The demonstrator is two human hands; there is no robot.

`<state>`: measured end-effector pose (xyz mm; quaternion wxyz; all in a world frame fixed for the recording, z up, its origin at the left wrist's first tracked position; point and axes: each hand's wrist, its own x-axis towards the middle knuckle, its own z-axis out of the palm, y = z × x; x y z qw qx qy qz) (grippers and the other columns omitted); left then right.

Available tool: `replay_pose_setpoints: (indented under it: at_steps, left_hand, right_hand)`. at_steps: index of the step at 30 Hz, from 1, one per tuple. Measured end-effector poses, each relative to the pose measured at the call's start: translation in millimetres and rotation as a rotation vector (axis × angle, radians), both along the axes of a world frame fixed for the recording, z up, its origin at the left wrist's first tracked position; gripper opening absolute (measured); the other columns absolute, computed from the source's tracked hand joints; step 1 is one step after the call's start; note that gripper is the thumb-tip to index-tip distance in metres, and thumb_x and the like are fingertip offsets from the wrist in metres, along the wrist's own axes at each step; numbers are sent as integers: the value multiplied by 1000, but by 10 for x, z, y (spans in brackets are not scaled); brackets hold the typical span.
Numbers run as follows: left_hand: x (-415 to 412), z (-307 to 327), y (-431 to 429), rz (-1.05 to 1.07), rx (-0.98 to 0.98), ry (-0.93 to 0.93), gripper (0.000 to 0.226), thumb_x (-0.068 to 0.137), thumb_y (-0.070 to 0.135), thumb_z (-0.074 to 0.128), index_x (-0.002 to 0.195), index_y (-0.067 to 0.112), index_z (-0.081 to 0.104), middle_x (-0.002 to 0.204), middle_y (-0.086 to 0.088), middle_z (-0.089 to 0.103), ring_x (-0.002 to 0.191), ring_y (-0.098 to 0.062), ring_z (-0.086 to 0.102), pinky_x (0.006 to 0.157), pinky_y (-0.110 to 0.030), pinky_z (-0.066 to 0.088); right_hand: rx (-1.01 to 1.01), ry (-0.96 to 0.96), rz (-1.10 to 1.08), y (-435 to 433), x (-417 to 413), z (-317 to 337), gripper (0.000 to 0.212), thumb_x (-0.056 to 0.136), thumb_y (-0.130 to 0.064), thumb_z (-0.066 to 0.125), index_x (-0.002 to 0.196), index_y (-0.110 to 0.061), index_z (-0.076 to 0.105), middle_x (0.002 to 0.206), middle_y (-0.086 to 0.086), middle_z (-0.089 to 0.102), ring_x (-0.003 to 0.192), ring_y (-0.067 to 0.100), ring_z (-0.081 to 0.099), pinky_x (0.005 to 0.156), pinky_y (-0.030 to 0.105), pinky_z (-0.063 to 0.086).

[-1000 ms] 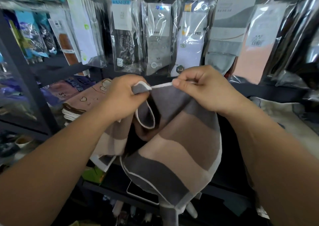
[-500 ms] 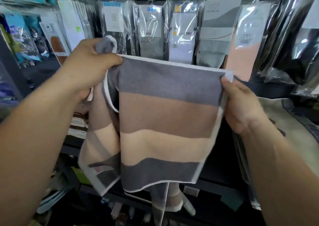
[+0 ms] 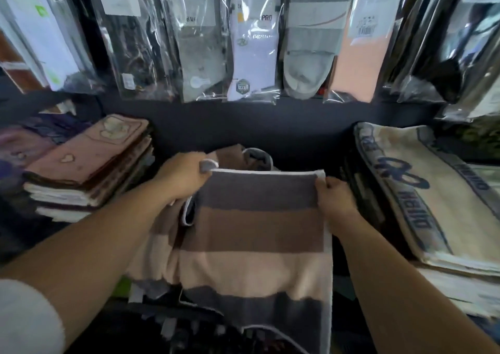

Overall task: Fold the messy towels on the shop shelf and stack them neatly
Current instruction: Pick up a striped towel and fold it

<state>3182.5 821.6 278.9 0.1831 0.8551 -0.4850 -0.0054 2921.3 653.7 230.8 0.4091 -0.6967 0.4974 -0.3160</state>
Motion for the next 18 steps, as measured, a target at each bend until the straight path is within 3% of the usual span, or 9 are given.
replay_pose_setpoints:
  at_steps: [4, 7, 11, 14, 18]
  left_hand:
    - [109, -238, -199, -19, -109, 11, 15, 94, 36, 62, 104, 30, 71, 109, -7, 72, 101, -35, 65, 74, -36, 47]
    - [176, -87, -413, -76, -176, -50, 15, 90, 35, 63, 95, 22, 71, 99, -10, 73, 94, -37, 66, 71, -36, 48]
    - [229, 197, -773, -139, -242, -189, 23, 93, 35, 59, 89, 13, 66, 87, -15, 70, 84, -40, 63, 64, -37, 45]
    - [251, 98, -1037, -213, -171, -264, 23, 94, 32, 60, 88, 10, 61, 87, -18, 68, 81, -42, 63, 61, -36, 39]
    - [248, -295, -1307, -199, -73, -221, 14, 95, 25, 56, 97, 12, 58, 90, -16, 68, 81, -39, 63, 62, -37, 43]
  right_hand:
    - [-9, 19, -65, -121, 27, -202, 32, 108, -29, 42, 92, -8, 61, 87, 10, 62, 83, 28, 61, 56, 25, 37]
    - [-140, 77, -130, -319, 84, -151, 36, 108, -29, 42, 89, -5, 62, 91, 22, 66, 87, 36, 63, 65, 32, 38]
    - [-258, 123, -264, -627, 184, 105, 37, 106, -28, 44, 96, -1, 66, 101, 30, 67, 94, 43, 64, 69, 31, 34]
    - [-264, 157, -356, -775, 269, 197, 40, 107, -32, 41, 107, -2, 67, 107, 27, 68, 100, 43, 63, 72, 32, 35]
    - [-309, 249, -371, -678, 406, 31, 32, 103, -29, 47, 126, -9, 57, 119, 28, 61, 106, 46, 60, 78, 40, 43]
